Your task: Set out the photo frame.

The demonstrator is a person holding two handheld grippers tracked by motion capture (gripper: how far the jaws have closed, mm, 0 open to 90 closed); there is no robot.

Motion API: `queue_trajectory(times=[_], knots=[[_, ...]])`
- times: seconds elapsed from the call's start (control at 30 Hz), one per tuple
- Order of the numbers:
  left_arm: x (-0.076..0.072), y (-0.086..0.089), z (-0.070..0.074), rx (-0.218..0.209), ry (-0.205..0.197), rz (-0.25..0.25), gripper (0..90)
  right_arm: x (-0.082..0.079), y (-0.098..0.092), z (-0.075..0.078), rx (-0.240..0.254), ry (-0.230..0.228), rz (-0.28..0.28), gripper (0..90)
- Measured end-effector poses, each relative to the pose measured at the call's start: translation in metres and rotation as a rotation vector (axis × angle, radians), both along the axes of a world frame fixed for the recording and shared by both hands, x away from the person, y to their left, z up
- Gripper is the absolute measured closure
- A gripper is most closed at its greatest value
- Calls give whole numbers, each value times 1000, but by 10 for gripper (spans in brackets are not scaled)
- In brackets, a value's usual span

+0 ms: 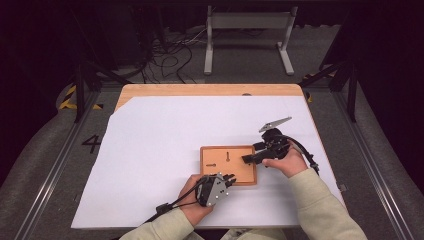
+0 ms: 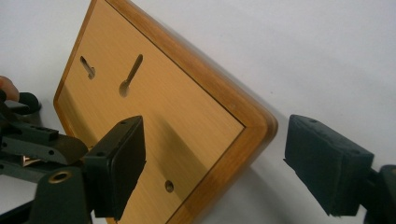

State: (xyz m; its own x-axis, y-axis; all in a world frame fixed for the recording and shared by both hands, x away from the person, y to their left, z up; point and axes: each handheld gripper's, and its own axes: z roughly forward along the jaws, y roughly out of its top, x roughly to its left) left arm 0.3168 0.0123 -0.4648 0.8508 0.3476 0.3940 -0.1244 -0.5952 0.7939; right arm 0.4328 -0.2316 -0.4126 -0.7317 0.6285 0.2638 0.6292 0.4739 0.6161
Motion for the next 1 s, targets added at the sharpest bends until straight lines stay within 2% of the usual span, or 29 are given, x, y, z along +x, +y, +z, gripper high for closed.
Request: queue_trajectory(times=[0.13, 0.37, 0.53, 0.7, 0.77, 0.9, 1.0], knots=[[-1, 0, 0, 6, -13, 1, 830, 5, 8, -5, 1, 23, 20, 202], [-1, 1, -1, -3, -10, -5, 829, 11, 11, -13, 40, 81, 30, 195], [-1, 1, -1, -1, -12, -9, 828, 8, 16, -13, 32, 85, 43, 212], [-1, 1, -1, -4, -8, -10, 825, 10, 13, -12, 43, 103, 39, 247], [-1, 2, -2, -16, -5, -14, 816, 10, 9, -10, 62, 123, 32, 305], [-2, 3, -2, -11, 11, -31, 798, 9, 5, -4, 82, 125, 37, 355], [-2, 4, 1, -13, 47, -39, 782, 6, 3, 0, 81, 106, 58, 382]])
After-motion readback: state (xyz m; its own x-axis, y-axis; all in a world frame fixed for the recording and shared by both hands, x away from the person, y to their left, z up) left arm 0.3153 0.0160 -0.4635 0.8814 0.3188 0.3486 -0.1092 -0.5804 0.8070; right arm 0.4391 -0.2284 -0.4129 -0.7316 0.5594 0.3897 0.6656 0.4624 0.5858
